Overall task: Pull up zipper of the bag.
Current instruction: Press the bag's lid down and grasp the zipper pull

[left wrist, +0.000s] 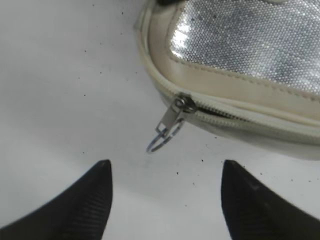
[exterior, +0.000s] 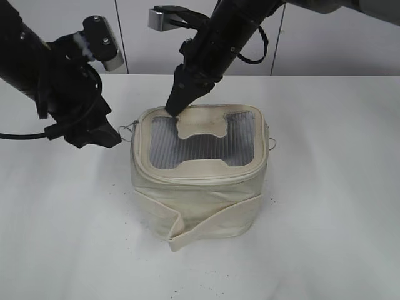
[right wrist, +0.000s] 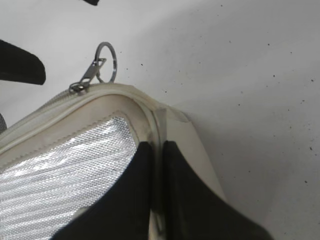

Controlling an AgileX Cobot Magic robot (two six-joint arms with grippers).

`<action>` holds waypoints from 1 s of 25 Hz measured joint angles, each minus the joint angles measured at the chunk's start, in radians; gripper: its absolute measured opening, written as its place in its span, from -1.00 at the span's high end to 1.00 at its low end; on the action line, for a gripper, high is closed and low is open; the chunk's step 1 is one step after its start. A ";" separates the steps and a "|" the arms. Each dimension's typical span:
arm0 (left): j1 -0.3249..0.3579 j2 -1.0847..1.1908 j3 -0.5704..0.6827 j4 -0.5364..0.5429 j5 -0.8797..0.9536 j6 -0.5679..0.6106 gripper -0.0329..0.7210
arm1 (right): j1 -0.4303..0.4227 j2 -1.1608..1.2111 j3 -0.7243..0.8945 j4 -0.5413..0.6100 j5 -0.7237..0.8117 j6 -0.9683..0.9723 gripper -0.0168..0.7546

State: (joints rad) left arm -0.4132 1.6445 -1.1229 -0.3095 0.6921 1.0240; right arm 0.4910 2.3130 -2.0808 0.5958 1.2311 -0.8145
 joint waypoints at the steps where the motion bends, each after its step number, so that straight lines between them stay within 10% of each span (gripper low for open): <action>1: -0.004 0.006 0.000 0.004 -0.009 0.000 -0.46 | 0.000 0.000 0.000 0.000 0.000 0.001 0.86; 14: -0.035 0.059 0.000 0.010 -0.101 0.003 -0.19 | 0.000 0.000 0.000 -0.001 0.000 0.002 0.86; 25: -0.035 0.089 0.000 -0.014 -0.042 0.001 0.92 | 0.000 0.000 0.000 -0.004 0.000 0.002 0.87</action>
State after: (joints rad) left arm -0.4482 1.7331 -1.1229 -0.3236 0.6499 1.0250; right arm 0.4910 2.3130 -2.0808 0.5918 1.2311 -0.8126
